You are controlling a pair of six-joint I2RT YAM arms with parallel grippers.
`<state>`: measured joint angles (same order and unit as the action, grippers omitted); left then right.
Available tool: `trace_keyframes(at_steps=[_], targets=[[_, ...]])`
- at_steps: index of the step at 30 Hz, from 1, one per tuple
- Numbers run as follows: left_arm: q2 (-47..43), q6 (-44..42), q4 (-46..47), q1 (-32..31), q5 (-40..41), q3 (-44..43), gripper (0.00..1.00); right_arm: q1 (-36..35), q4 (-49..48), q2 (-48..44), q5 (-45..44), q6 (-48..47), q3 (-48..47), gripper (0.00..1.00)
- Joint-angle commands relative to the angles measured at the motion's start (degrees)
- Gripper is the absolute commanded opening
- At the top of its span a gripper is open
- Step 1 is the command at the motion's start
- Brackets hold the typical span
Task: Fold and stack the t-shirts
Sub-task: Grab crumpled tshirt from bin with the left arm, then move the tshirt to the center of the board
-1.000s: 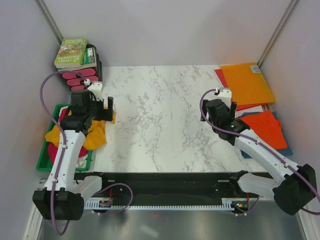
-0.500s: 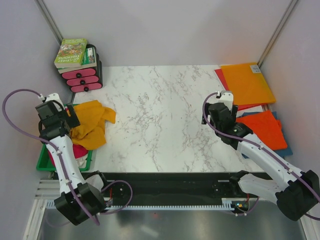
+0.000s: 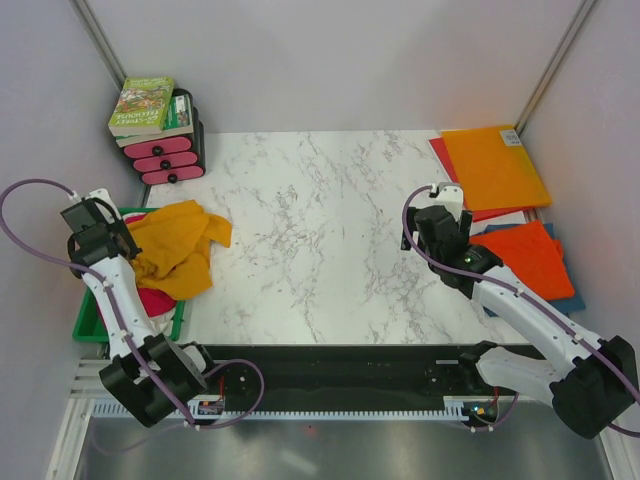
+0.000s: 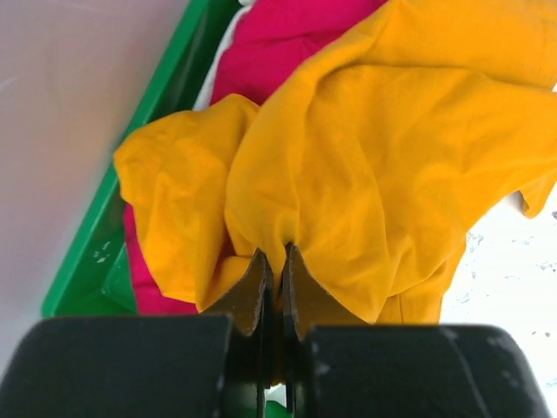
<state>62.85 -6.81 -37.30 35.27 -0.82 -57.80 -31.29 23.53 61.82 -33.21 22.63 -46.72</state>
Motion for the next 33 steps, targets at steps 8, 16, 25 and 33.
trace_keyframes(at_steps=[8,16,25,33], targets=[[1.3,-1.3,-5.4,-12.7,-16.3,-26.8,0.02,-0.3,-1.1,1.5,1.0,1.6,-2.1,0.98],[15.7,-4.9,-21.6,-48.4,-15.2,-71.3,0.02,-1.1,-1.1,2.1,0.9,3.7,-4.1,0.98],[20.6,-5.9,-19.8,-60.8,-15.6,-53.2,0.87,-1.8,0.7,1.6,-1.2,5.0,-4.9,0.98],[15.3,-4.4,-5.5,-58.8,-7.4,-32.7,1.00,-1.8,2.1,1.3,-2.5,4.6,-5.7,0.98]])
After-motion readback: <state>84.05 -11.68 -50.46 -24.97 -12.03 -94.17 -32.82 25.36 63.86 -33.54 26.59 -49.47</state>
